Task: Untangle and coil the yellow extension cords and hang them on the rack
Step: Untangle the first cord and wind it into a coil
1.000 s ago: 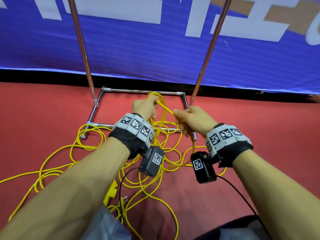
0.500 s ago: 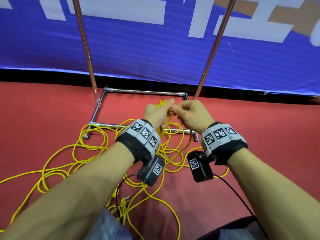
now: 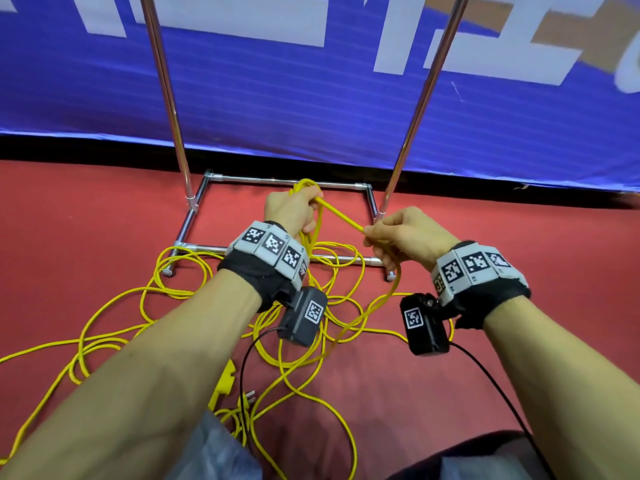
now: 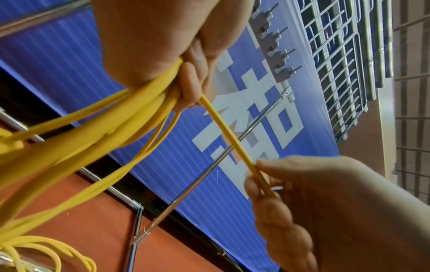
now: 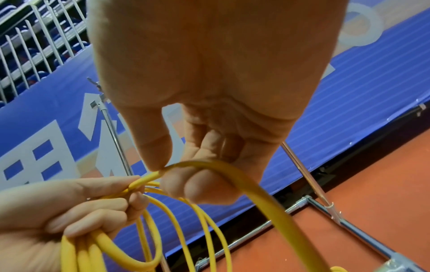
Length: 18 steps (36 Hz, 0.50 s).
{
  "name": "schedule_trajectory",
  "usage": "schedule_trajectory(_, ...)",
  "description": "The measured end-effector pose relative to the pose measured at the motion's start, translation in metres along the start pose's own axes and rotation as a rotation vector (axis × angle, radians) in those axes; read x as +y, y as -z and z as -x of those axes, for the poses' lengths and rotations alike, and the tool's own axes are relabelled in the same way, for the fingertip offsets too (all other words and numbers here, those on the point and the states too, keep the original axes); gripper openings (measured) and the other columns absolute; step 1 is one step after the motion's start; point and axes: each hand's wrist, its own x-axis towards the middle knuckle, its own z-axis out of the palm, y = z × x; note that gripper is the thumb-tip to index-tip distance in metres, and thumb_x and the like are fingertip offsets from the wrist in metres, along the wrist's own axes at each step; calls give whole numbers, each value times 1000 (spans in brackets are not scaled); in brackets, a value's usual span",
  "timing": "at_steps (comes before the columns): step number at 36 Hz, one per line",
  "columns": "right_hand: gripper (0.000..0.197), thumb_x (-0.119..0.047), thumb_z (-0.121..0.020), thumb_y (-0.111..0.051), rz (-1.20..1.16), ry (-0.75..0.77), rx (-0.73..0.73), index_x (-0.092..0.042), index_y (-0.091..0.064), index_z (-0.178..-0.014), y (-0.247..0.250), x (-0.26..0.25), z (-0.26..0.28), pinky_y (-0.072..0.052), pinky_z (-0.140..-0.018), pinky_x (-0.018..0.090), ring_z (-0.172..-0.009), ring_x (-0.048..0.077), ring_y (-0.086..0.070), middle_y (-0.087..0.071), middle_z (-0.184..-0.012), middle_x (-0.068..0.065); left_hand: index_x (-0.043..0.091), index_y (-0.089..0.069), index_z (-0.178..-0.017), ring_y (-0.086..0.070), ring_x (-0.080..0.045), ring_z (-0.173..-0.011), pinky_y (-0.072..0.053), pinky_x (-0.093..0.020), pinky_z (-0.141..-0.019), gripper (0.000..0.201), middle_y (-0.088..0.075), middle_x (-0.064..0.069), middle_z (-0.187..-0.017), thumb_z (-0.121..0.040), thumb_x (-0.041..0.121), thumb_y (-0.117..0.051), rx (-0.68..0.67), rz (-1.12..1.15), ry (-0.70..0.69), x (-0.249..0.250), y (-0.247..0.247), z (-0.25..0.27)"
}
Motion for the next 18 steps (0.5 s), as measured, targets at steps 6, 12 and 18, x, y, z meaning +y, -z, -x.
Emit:
schedule_trajectory(6, 32, -23, -94, -61, 100, 103, 96, 3, -67, -76, -2, 0, 2, -42, -47, 26, -42, 15, -46, -54, -53, 6, 2, -57, -65, -26, -5, -24, -17, -14, -31, 30, -45, -11, -60, -94, 10, -59, 40, -62, 2, -3, 7, -6)
schedule_trajectory(12, 31, -21, -96, -57, 77, 187, 151, -7, -63, -69, -21, -8, -5, -38, -45, 25, -42, 16, -43, -52, -51, 2, 0, -51, -64, -27, -7, -25, -21, -15, -33, 40, -46, -8, -51, -93, 24, -64, -11, -101, 67, -17, -5, 6)
schedule_trajectory(18, 36, -24, -90, -58, 170, 181, 245, -17, -57, -56, -40, -4, -20, -41, -54, 28, -44, 9, -49, -58, -51, -3, 4, -51, -63, -26, -8, -24, -24, -18, -34, 34, -39, -2, -39, -91, 18, -63, 8, -133, 96, -30, -20, 20)
